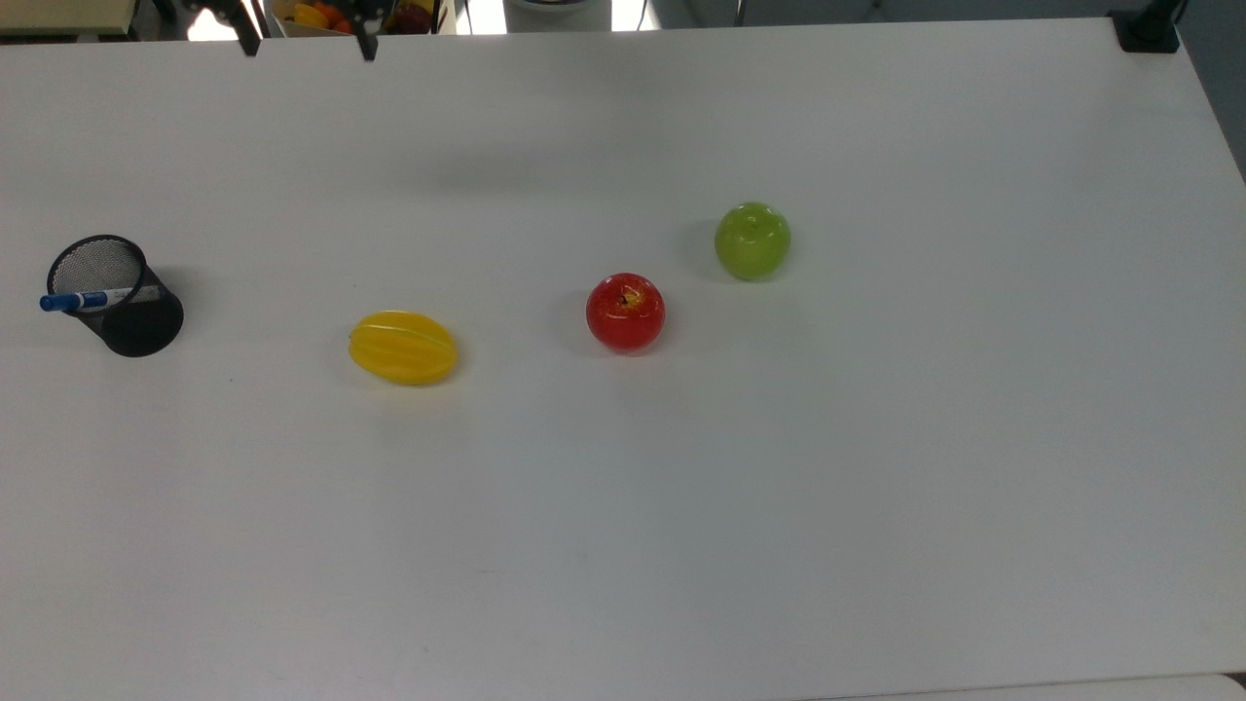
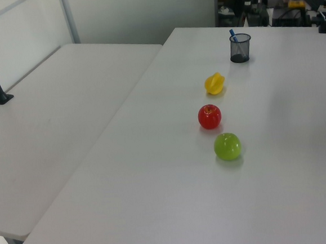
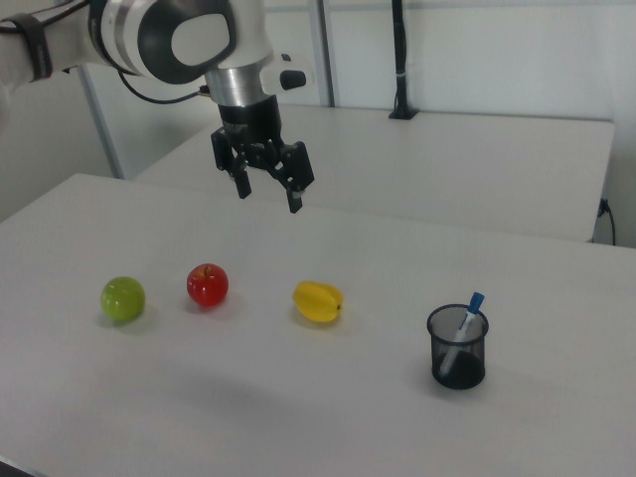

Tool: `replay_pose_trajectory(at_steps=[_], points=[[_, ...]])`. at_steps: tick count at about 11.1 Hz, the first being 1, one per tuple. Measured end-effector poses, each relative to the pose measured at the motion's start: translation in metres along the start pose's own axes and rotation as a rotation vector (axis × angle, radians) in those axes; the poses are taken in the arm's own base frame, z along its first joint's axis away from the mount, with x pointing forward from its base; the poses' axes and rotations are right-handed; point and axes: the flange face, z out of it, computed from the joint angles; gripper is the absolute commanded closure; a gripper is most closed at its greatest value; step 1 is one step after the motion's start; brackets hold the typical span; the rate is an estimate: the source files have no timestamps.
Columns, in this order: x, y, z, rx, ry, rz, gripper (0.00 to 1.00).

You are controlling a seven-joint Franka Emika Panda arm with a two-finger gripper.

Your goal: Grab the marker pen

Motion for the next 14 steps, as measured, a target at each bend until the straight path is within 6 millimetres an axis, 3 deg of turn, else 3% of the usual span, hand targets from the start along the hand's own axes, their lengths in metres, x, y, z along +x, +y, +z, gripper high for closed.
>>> replay_pose_trajectory(at_steps=[3,6,11,14], points=[[0.029,0.027,0.037,-0.034,0.080,0.055,0.00],[0.051,0.074,0.078,-0.089,0.165,0.116,0.00],[0.049,0.151,0.100,-0.082,0.300,0.281,0.00],[0.046,0.195,0.127,-0.068,0.392,0.396,0.00]])
